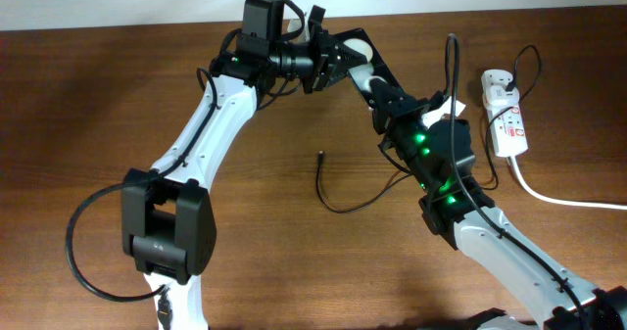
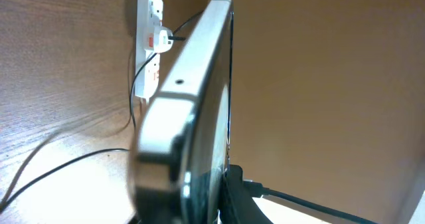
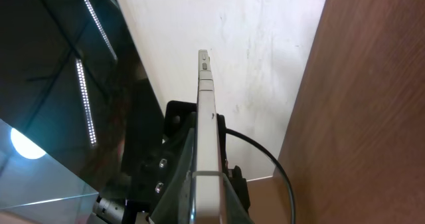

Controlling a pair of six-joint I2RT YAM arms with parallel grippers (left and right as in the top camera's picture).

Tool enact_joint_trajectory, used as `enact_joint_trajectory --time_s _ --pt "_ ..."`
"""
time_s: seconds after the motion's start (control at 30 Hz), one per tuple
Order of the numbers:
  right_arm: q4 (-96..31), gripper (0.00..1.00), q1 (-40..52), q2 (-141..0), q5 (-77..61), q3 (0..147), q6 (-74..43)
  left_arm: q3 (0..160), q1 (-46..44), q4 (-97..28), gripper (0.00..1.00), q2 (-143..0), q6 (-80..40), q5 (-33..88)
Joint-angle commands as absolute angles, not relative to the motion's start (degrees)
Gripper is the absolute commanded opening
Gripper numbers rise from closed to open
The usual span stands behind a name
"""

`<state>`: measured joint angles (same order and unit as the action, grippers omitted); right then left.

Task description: Plug charger to phone and switch on socket

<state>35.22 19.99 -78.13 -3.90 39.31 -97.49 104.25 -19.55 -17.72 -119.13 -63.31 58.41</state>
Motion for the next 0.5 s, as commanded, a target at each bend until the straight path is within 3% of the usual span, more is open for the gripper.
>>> enact_joint_trajectory --time_s 0.0,0.03,0.2,0.33,0.4,0.47 --pt "35.38 0.08 20.67 -78.39 -4.47 40.49 -96.51 104.95 -19.35 -17.12 0.09 -117.93 -63.83 57.58" --pt "35.40 0.10 20.67 -78.39 -4.47 40.49 -96.51 104.95 -19.35 -17.15 0.03 -117.93 -63.88 57.60" --pt "35.38 0.38 20.67 -78.39 -4.47 40.49 -96.51 104.95 -19.33 -17.12 0.00 -117.93 -66.41 57.56" --pt "35.35 0.70 20.67 -78.39 -4.49 40.49 -96.47 104.95 -19.33 -17.17 0.00 -117.93 -65.71 57.23" --pt "33.87 0.99 20.67 -78.39 -6.04 40.49 -96.25 104.95 -18.52 -17.45 0.00 -117.93 -59.16 57.08" --pt "29.80 0.99 20.67 -78.39 -7.33 40.49 -93.03 104.95 -17.30 -21.74 0.00 -117.95 -55.16 54.02"
